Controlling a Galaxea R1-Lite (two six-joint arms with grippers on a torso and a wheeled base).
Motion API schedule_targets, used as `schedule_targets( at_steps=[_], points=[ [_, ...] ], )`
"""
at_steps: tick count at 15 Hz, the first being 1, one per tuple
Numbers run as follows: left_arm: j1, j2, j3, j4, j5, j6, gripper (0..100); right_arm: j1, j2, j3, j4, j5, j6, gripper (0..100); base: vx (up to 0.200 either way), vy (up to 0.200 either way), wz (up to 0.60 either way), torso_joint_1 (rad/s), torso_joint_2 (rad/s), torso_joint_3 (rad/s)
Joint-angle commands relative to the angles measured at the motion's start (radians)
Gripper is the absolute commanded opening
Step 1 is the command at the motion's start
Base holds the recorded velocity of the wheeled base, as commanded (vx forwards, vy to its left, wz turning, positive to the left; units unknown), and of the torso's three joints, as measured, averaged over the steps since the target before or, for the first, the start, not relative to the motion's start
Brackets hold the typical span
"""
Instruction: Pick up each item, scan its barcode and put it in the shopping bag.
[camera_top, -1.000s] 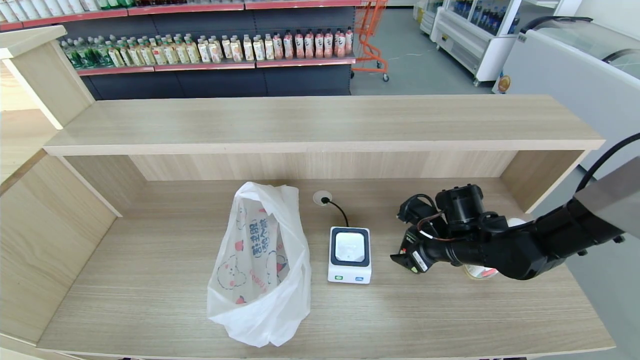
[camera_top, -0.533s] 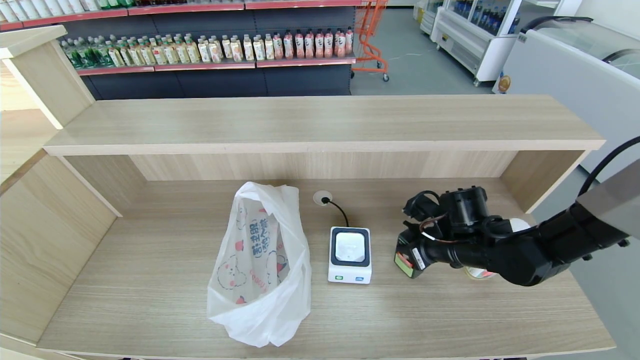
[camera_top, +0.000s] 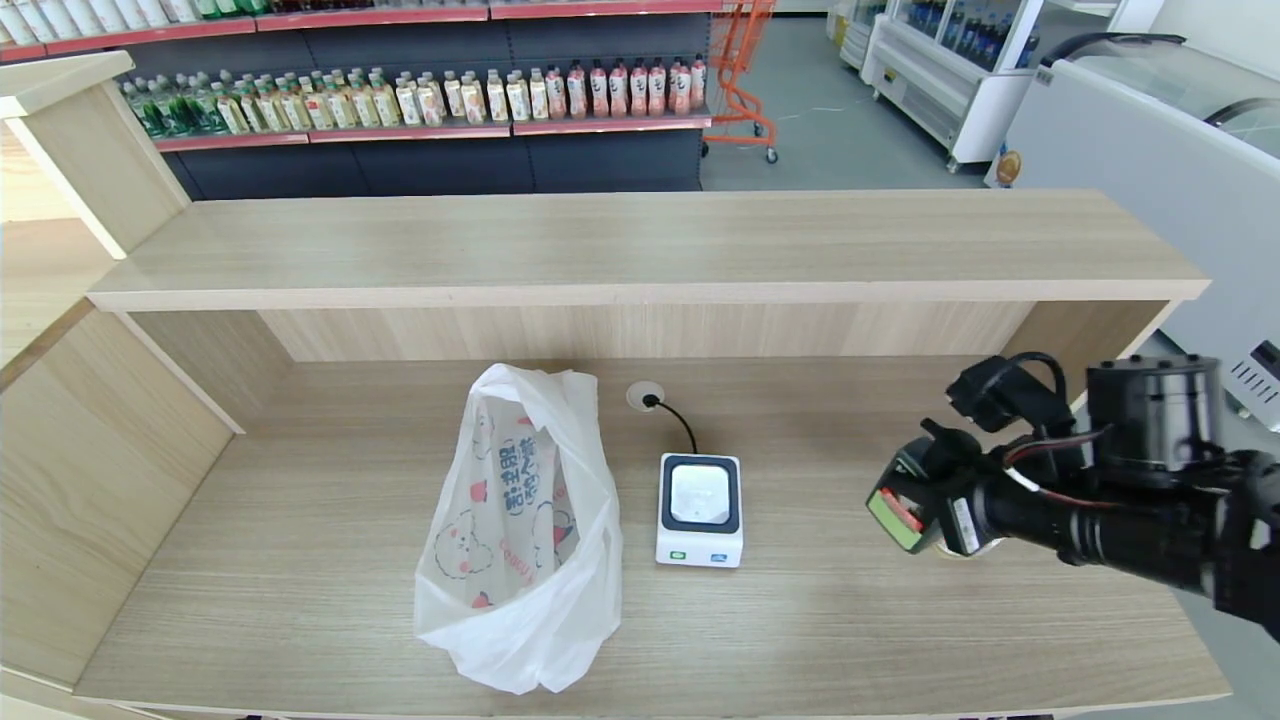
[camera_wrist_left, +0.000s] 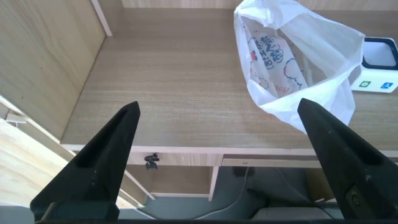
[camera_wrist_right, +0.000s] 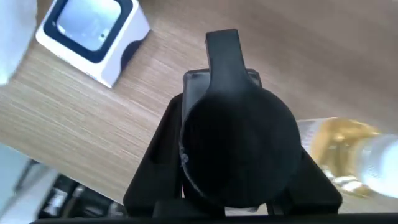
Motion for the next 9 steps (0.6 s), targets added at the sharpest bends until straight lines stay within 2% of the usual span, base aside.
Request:
schedule_targets(
  at_steps=[1,2,3,4,5,6,7,9],
  points=[
    [0.0,0.0,0.0,0.0,0.0,0.0,100,-0.047,-0.248,0.088,0.0,0.006,-0.279,0,0.0,0.0,0.0,0.0,0.0,0.0],
    [0.0,0.0,0.0,0.0,0.0,0.0,100,-0.044,-0.262,0.088,-0.006,0.023,-0.393,0,0.0,0.0,0.0,0.0,0.0,0.0],
    [0.0,0.0,0.0,0.0,0.0,0.0,100,-0.043,-0.277,0.086,-0.006,0.1,-0.557,0,0.0,0.0,0.0,0.0,0.0,0.0],
    [0.0,0.0,0.0,0.0,0.0,0.0,100,-0.046,-0.28,0.086,-0.003,0.222,-0.758,0,0.0,0.0,0.0,0.0,0.0,0.0],
    [0.0,0.0,0.0,0.0,0.0,0.0,100,-0.049,-0.275,0.085,-0.003,0.311,-0.98,0,0.0,0.0,0.0,0.0,0.0,0.0],
    [0.0,0.0,0.0,0.0,0.0,0.0,100,-0.046,-0.262,0.082,-0.002,0.429,-1.296,0,0.0,0.0,0.0,0.0,0.0,0.0],
    [0.0,0.0,0.0,0.0,0.0,0.0,100,-0.024,-0.222,0.085,0.008,0.521,-1.54,0,0.0,0.0,0.0,0.0,0.0,0.0],
    [0.0,0.0,0.0,0.0,0.0,0.0,100,0.102,-0.133,0.099,0.117,0.578,-1.95,0,0.0,0.0,0.0,0.0,0.0,0.0]
  ],
)
